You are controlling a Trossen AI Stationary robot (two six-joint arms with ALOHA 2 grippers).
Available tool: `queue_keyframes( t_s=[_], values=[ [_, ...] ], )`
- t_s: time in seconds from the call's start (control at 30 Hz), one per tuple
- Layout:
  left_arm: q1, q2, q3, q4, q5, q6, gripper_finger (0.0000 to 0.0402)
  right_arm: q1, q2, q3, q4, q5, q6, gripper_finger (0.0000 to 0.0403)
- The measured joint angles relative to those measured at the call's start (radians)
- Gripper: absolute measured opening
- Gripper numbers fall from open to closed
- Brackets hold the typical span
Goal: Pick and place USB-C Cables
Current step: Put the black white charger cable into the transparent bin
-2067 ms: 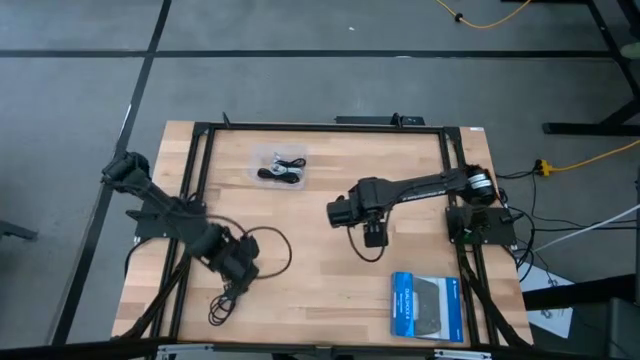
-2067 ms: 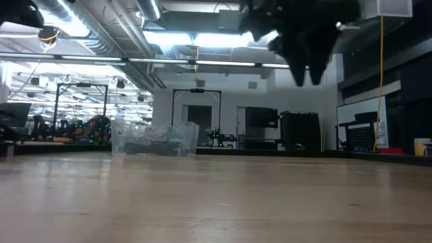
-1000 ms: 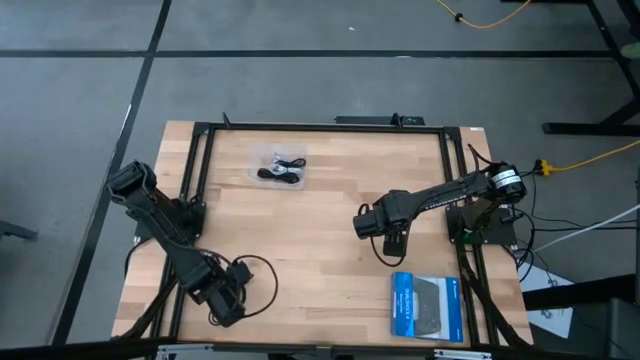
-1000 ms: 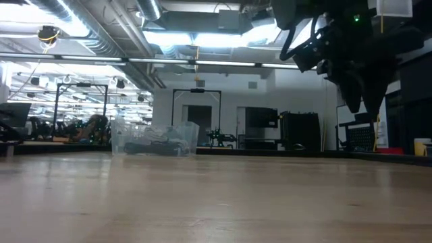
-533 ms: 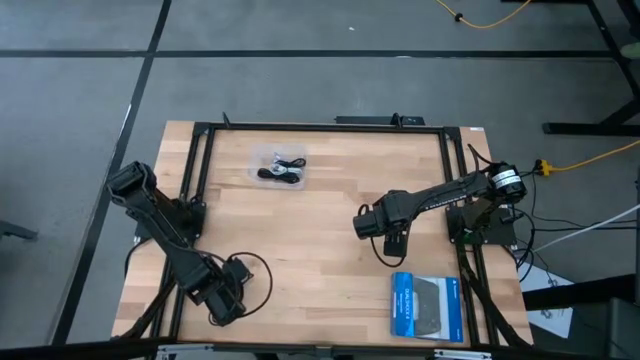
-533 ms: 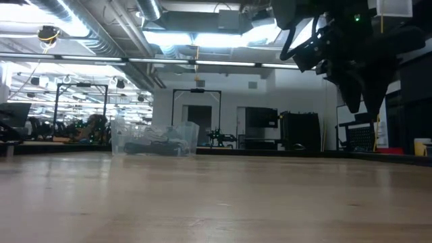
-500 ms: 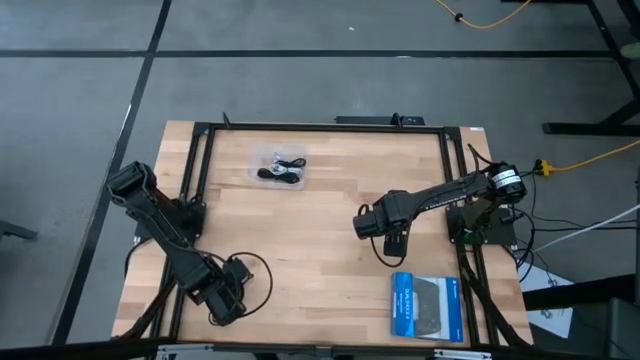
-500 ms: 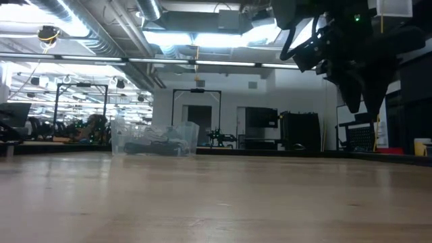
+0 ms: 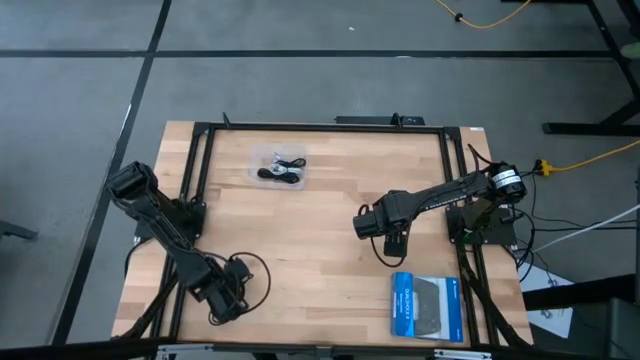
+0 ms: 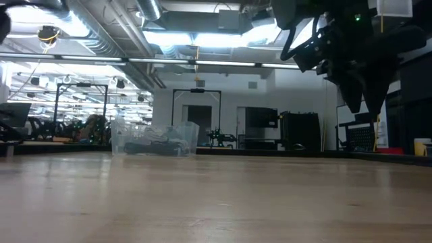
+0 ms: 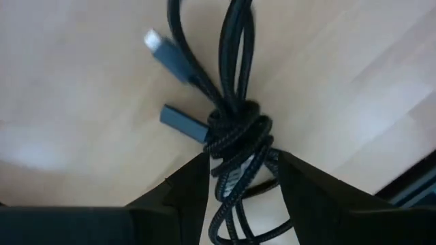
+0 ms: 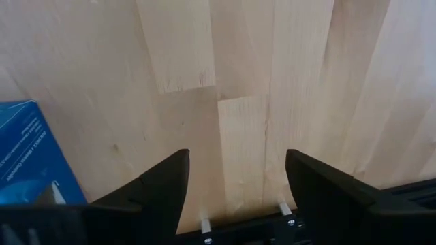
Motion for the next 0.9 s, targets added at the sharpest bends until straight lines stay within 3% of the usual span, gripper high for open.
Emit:
queue_keyframes(
  t_s=[0.2,0.43,0.53,0.67,0.73,0.9],
  values=[
    [0.000,-0.003,-0.096,0.192,0.015,-0.002,0.0168,0.000,0.000,0.000,0.000,0.000,-0.001,0.0247],
    [0.008,-0.004,-0.164,0.241,0.038,-0.104,0.0161,0.000,0.000,0.000,-0.001,-0.001,-0.001,0.0247],
    [0.013,-0.005,-0.190,0.261,0.064,-0.175,0.0133,0.000,0.000,0.000,-0.001,-0.001,-0.002,0.0247],
    [0.017,-0.006,-0.199,0.264,0.065,-0.198,0.0055,0.000,0.000,0.000,-0.001,-0.001,-0.003,0.0247],
    [0.018,-0.006,-0.196,0.267,0.032,-0.186,0.0021,0.000,0.000,0.000,-0.001,-0.001,-0.003,0.0247],
    [0.038,-0.020,-0.158,0.206,-0.175,-0.129,0.0017,0.000,0.000,0.000,-0.002,-0.001,-0.003,0.0247]
  ],
)
